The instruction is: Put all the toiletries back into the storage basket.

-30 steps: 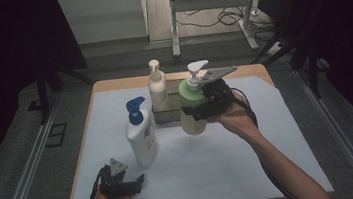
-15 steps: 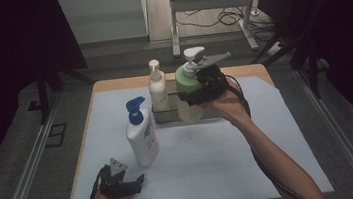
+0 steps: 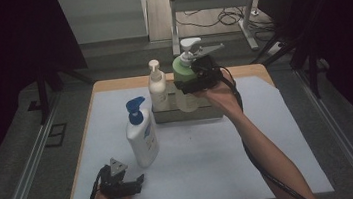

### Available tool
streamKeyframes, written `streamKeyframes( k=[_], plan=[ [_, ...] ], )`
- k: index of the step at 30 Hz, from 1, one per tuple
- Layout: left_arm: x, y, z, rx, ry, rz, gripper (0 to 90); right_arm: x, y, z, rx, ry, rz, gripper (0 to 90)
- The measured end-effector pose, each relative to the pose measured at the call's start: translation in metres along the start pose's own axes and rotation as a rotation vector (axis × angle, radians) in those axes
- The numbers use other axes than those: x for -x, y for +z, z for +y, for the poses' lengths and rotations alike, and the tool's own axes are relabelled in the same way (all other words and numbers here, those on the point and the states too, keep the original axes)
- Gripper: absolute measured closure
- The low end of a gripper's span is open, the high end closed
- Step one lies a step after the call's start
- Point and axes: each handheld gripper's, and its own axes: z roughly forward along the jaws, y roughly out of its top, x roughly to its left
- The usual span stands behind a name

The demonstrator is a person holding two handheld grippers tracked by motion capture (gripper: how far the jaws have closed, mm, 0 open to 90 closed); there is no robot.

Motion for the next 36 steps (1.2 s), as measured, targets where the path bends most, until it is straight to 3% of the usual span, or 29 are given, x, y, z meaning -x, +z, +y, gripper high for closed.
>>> streamKeyframes(
  k=[16,36],
  plan=[
    [0.0,0.0,0.0,0.0,0.0,0.0,10.7,0.012,0.039,0.001,-0.012,0.021,-0.057,12.2],
    [0.0,0.0,0.0,-0.003,0.0,0.0,10.7,0.014,0.073,-0.027,-0.062,0.024,-0.055,12.2]
  ],
)
